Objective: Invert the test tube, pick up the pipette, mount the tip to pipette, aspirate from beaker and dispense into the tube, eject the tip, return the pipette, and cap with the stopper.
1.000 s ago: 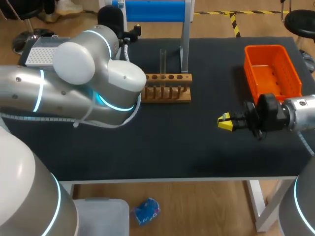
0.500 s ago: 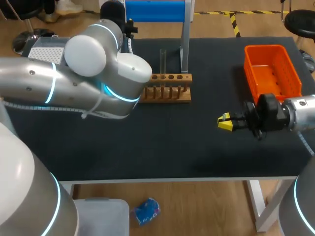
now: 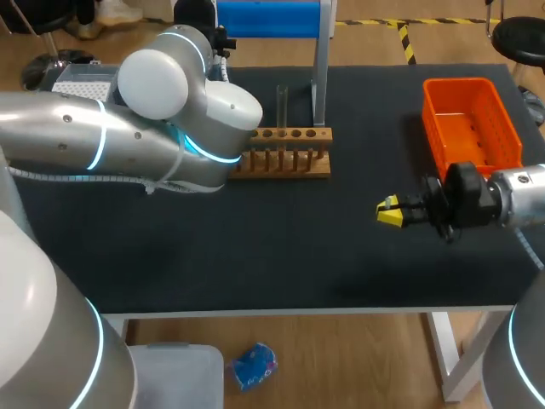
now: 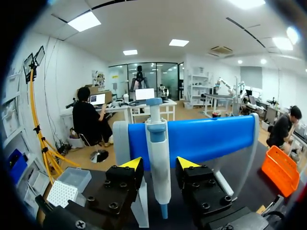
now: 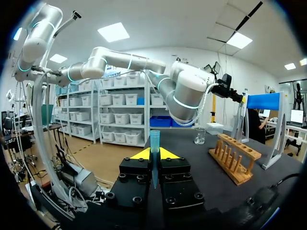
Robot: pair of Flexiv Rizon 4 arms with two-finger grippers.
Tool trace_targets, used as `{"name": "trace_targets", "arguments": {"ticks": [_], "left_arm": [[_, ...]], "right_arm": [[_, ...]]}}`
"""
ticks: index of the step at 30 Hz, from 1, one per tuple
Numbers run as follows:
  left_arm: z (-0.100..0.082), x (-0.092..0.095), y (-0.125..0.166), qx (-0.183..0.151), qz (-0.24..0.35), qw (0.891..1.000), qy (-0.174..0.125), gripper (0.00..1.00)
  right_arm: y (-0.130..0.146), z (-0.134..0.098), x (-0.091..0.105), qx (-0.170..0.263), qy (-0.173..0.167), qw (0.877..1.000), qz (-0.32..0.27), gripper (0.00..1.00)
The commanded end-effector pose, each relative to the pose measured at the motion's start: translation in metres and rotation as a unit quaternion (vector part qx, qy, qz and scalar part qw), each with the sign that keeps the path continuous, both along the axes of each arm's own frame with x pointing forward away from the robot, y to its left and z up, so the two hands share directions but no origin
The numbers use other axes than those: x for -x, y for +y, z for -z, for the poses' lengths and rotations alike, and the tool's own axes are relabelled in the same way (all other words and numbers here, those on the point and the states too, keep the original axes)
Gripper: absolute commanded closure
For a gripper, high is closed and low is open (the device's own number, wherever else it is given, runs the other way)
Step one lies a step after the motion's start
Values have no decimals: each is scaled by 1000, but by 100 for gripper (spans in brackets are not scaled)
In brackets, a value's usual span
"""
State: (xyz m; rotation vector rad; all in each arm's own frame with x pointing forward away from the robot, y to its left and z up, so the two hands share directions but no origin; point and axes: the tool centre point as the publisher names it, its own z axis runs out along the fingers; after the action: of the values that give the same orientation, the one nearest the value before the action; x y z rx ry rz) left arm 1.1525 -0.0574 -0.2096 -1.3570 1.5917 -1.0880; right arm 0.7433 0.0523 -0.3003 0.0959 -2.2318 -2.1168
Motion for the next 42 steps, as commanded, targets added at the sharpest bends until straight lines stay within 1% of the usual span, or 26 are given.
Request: {"name": "trace_targets", "arguments": {"ticks": [1,4,13,21,23,26,29,30,31,32,34,42], "left_arm": [[4,-10,0,2,3,1000,1,60],[4,-15,0,3,5,1000,3,57],[8,-24,2,10,3,1000,4,55],[8,-28,1,11,-2,1000,3,58],[8,-28,0,10,-2,1000,2,60],[8,-29,-1,10,-3,1000,1,65],[8,-29,-2,9,-4,1000,2,66],[9,-29,-2,9,-3,1000,2,69],[9,-29,-2,9,-3,1000,2,76],[8,-29,-3,9,-3,1000,2,83],[7,-28,-3,9,-3,1000,1,100],[-4,-24,-4,3,-9,1000,-4,100]], "right_arm": [[0,0,1,0,0,1000,0,100],[0,0,1,0,0,1000,0,100],[0,0,1,0,0,1000,0,100],[0,0,1,0,0,1000,0,100],[0,0,1,0,0,1000,0,100],[0,0,1,0,0,1000,0,100],[0,0,1,0,0,1000,0,100],[0,0,1,0,0,1000,0,100],[0,0,1,0,0,1000,0,100],[0,0,1,0,0,1000,0,100],[0,0,1,0,0,1000,0,100],[0,0,1,0,0,1000,0,100]]}}
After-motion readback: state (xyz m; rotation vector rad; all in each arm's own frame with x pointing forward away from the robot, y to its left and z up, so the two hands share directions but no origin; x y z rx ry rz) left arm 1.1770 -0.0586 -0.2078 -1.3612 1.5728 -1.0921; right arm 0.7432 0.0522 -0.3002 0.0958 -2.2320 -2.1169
